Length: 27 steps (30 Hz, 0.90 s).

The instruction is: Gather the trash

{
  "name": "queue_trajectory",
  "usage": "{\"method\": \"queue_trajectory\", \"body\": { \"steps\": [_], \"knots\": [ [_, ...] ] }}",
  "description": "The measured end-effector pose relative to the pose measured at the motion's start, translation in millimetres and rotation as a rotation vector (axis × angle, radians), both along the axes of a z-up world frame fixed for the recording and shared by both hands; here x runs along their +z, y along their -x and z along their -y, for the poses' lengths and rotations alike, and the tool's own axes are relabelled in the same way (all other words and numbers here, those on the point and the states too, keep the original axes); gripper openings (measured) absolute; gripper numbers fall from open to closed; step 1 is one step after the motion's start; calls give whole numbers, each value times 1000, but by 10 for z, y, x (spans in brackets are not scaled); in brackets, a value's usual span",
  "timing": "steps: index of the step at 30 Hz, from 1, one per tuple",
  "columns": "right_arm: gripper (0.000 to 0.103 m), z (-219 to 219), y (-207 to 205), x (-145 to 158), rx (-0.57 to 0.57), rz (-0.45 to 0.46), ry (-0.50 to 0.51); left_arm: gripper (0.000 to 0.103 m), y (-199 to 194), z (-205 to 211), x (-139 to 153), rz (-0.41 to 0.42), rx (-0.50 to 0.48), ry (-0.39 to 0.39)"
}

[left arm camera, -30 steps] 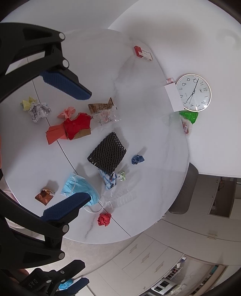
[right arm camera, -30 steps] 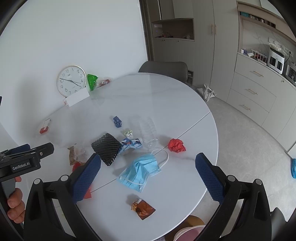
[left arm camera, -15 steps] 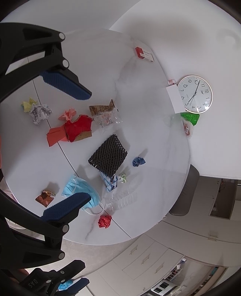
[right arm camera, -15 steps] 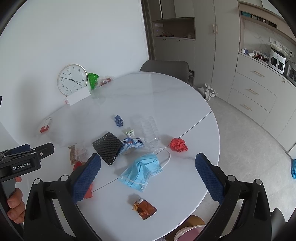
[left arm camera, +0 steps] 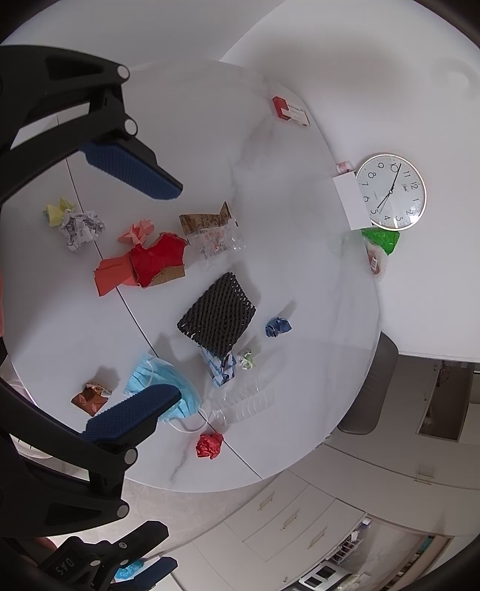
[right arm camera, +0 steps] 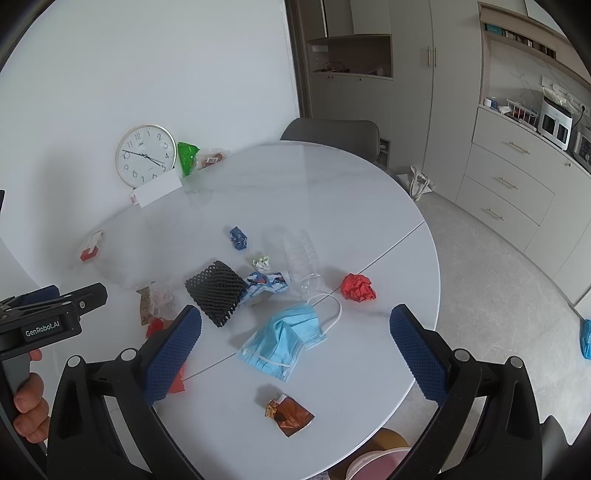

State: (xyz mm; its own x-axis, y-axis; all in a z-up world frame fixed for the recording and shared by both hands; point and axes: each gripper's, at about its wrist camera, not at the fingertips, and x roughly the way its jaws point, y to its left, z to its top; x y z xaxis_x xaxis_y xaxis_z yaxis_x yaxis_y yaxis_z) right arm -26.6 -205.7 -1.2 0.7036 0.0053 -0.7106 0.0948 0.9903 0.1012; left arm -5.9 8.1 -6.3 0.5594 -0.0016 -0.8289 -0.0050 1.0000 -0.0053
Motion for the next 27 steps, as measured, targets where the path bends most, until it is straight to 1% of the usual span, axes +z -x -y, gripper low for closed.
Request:
{"method": "queue_trajectory", "body": {
  "steps": [27],
  "knots": [
    [101, -17, -5, -14, 6, -5, 2, 96, -14, -53, -12, -11, 9, 0]
  ]
}}
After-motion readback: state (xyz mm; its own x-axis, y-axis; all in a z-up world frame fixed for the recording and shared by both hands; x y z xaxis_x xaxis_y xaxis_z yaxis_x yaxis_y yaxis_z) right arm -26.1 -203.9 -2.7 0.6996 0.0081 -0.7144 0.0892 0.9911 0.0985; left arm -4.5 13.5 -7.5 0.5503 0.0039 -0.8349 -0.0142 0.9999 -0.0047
